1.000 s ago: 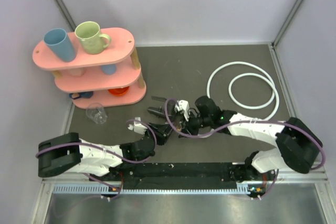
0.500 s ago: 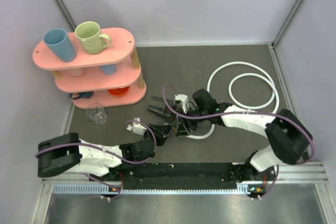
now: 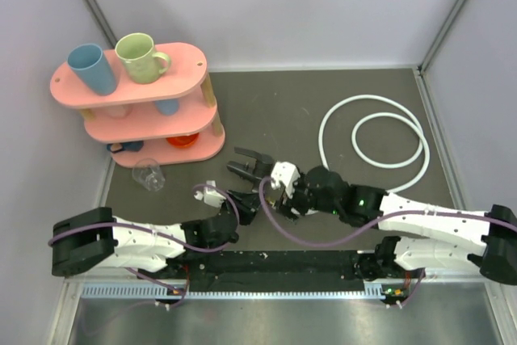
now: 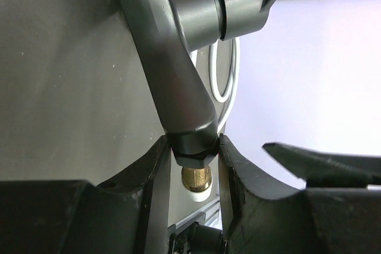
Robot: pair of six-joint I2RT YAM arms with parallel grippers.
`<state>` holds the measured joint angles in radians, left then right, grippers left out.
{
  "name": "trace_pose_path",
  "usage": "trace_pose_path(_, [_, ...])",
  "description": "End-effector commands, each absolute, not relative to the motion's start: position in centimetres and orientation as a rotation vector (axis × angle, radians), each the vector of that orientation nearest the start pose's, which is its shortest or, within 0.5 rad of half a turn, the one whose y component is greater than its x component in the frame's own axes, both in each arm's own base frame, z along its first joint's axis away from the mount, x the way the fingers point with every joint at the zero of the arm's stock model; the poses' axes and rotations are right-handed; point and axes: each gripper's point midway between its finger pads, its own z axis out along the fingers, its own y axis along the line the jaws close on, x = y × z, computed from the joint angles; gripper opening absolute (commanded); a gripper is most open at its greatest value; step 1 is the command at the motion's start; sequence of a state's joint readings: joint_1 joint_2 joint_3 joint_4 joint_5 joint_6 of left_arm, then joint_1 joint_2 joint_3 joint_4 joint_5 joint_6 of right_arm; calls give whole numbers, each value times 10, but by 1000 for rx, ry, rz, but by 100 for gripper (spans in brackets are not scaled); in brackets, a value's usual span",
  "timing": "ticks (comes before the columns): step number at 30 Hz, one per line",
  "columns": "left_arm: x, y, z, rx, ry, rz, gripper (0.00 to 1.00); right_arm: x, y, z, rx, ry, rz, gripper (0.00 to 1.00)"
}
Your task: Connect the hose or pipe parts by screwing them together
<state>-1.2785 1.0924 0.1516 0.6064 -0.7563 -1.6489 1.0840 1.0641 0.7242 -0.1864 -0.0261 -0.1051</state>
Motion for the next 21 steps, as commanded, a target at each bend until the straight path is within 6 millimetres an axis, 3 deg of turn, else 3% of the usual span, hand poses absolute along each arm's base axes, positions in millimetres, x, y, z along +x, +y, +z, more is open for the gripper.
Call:
trace_pose_path(1, [179,-281,142,-893,1761,-1356,0,163,282,151,-1255,1675,294,73])
trace_pose_path(9, [180,-283,146,-897,1757,-1365,0,169,289,141,-1236,1590,16,70])
trace_pose_path(17, [179,-283,146,-903,1758,-1374,0,165,309,123,-1250,1598,37,68])
trace_pose_path(19, [179,-282,146,-905,1757,-1376,0,165,312,119,-1249,1605,40,65])
trace_pose_path(21, [178,-282,145,-906,1761,-1380,0,166,314,119,-1231,1610,36,54])
